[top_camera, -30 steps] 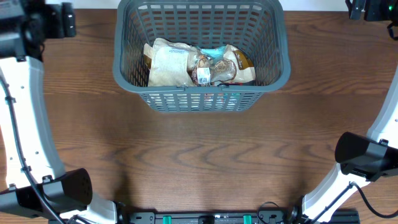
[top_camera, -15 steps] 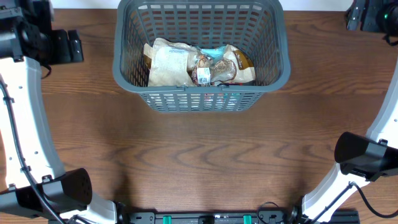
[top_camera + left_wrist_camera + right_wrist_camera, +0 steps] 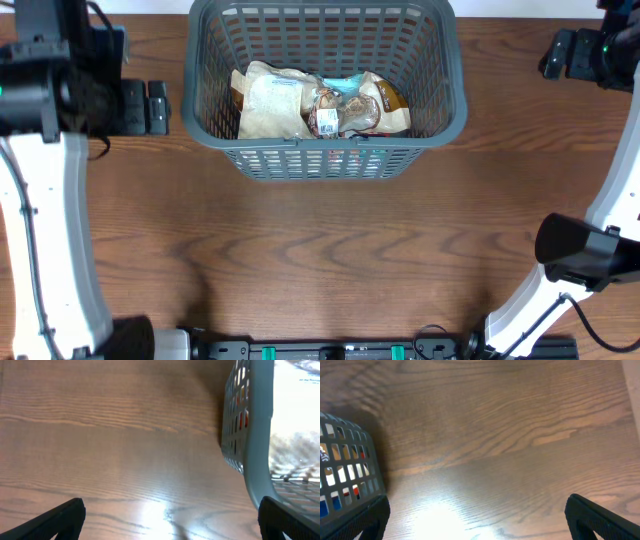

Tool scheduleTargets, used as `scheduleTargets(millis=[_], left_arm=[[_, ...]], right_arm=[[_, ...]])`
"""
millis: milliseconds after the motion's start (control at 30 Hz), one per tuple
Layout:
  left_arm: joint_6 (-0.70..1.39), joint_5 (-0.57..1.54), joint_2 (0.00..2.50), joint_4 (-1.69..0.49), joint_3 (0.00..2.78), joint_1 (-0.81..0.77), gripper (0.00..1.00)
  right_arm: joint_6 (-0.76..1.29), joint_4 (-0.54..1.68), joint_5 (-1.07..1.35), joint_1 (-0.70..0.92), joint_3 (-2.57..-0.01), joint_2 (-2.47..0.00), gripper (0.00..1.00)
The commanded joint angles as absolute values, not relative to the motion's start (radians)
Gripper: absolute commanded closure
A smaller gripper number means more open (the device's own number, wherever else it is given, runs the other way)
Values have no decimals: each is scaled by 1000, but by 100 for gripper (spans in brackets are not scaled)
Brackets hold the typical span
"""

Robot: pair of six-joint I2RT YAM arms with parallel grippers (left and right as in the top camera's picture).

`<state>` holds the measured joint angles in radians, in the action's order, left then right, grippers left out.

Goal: Pack container

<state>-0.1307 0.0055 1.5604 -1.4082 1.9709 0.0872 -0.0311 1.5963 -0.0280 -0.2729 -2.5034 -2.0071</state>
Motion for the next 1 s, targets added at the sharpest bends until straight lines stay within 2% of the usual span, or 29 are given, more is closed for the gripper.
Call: scheduleTargets(millis=[0, 333, 467, 967], left_arm=[[-116, 19, 1488, -1359, 1843, 86, 1], [-91, 114, 1184, -967, 1236, 86, 1], [-92, 113, 1085, -881, 1089, 86, 1], [-100, 153, 997, -869, 950, 86, 1]], right_arm=[[-4, 1605, -54, -254, -2504, -1914, 1], [-4, 1683, -57, -221, -2504, -1842, 1], [-4, 1689, -57, -184, -2504, -1840, 1], [-17, 1694, -124, -64, -2504, -1747, 1]])
